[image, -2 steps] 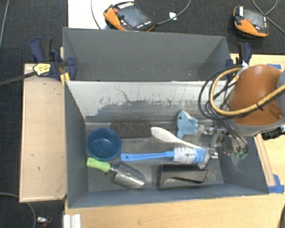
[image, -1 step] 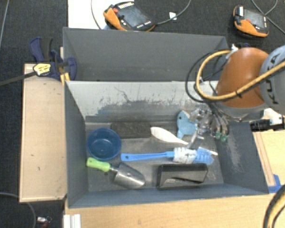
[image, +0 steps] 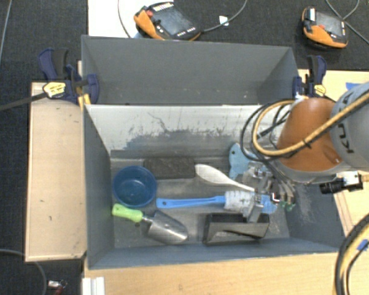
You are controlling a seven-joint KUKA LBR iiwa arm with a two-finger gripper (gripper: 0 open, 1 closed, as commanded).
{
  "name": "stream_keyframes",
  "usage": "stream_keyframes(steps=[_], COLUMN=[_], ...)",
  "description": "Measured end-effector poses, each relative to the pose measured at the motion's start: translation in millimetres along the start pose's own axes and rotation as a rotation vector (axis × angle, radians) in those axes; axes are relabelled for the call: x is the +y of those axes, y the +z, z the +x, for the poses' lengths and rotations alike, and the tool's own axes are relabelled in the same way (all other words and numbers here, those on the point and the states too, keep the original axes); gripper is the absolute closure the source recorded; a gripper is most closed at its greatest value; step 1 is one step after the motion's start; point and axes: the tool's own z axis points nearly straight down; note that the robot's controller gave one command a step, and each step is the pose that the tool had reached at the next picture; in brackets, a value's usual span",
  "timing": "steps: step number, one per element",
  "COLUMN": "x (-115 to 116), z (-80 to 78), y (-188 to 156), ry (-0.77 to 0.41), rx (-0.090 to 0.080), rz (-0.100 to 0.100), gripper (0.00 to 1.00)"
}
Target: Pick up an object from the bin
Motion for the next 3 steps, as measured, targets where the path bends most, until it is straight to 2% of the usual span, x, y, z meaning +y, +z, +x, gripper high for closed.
stream_keyframes(steps=[1,3], x=[-20.2,-20.2], z=[-30.9,-30.1], y=[-3.1,-15.5], ry=[0.477,0.469], rx=[-0.025,-0.020], rz=[-0.009,-0.008], gripper=[1.00,1.00])
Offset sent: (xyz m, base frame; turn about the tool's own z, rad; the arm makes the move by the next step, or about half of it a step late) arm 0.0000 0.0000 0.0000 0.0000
